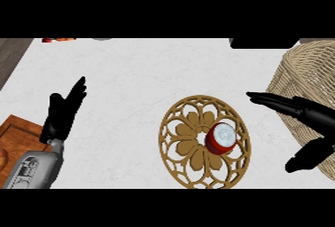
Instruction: Pick the can from the placemat and place it in the basket
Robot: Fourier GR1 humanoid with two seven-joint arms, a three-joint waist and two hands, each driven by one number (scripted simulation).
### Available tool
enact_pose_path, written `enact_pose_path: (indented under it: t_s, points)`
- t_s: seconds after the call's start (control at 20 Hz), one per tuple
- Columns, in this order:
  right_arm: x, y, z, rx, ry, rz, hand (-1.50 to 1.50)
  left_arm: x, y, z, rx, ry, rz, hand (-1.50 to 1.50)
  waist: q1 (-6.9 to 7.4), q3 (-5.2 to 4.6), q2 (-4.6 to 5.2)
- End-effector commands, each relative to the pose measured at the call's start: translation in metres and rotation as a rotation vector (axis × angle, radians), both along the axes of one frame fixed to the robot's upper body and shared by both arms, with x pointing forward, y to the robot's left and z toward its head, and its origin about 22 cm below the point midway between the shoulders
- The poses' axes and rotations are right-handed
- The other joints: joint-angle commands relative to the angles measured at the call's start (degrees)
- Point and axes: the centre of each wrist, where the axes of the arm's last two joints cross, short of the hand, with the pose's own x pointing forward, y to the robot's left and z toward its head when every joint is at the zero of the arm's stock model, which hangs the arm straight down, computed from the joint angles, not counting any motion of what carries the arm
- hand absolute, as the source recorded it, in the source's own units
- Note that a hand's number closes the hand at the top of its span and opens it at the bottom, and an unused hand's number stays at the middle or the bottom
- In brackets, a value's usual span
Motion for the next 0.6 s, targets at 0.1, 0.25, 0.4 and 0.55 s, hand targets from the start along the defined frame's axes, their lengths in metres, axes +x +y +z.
enact_pose_path:
  t_s: [0.1, 0.25, 0.4, 0.55]
  points:
    - [-0.008, 0.008, -0.04, 0.003, 0.021, 0.037, -1.5, -0.013, -0.002, -0.004, 0.008, -0.017, 0.0, 0.0, 0.06, 0.01, -0.03]
    - [0.005, 0.046, -0.032, -0.012, 0.009, 0.049, -1.5, 0.005, 0.011, -0.014, 0.001, 0.003, -0.002, 0.0, -0.12, -0.02, 0.05]
    - [0.008, 0.022, -0.035, 0.002, -0.007, 0.023, -1.5, -0.015, 0.007, -0.001, -0.007, 0.018, -0.003, 0.0, 0.08, 0.0, -0.03]
    - [0.0, 0.049, -0.055, 0.01, -0.008, 0.029, -1.5, 0.002, 0.021, 0.002, 0.017, -0.011, -0.002, 0.0, -0.09, -0.01, 0.0]
